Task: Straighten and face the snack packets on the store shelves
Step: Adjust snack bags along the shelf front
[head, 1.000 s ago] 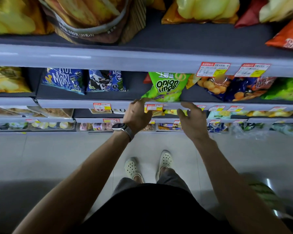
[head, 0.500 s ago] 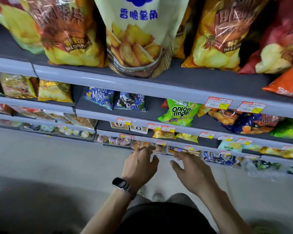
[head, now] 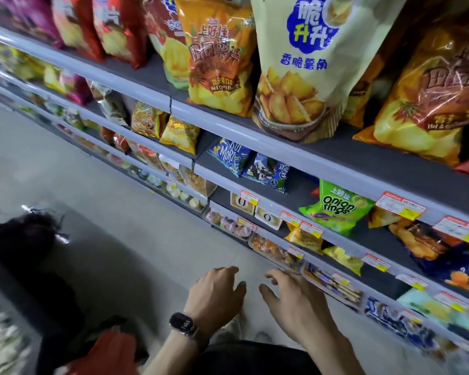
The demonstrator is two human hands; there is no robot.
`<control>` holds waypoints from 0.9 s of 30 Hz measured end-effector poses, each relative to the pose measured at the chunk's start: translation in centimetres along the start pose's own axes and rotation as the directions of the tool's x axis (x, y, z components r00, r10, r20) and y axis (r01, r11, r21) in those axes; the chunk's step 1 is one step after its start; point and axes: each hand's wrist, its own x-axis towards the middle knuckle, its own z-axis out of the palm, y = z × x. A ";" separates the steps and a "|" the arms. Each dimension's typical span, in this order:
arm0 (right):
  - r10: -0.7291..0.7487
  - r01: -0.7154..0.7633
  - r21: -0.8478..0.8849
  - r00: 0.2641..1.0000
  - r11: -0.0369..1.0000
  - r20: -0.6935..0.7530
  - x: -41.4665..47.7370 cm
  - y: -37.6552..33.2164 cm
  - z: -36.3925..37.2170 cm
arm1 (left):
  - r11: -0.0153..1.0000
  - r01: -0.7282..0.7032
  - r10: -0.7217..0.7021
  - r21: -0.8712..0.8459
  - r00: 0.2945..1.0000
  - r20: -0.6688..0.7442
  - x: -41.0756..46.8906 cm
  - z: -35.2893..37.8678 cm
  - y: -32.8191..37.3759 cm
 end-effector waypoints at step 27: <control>-0.212 0.221 -0.267 0.975 0.938 0.063 10.8 -28.2 7.0 | 0.952 0.208 -0.226 -0.227 0.972 -0.057 -0.8 -9.1 -26.1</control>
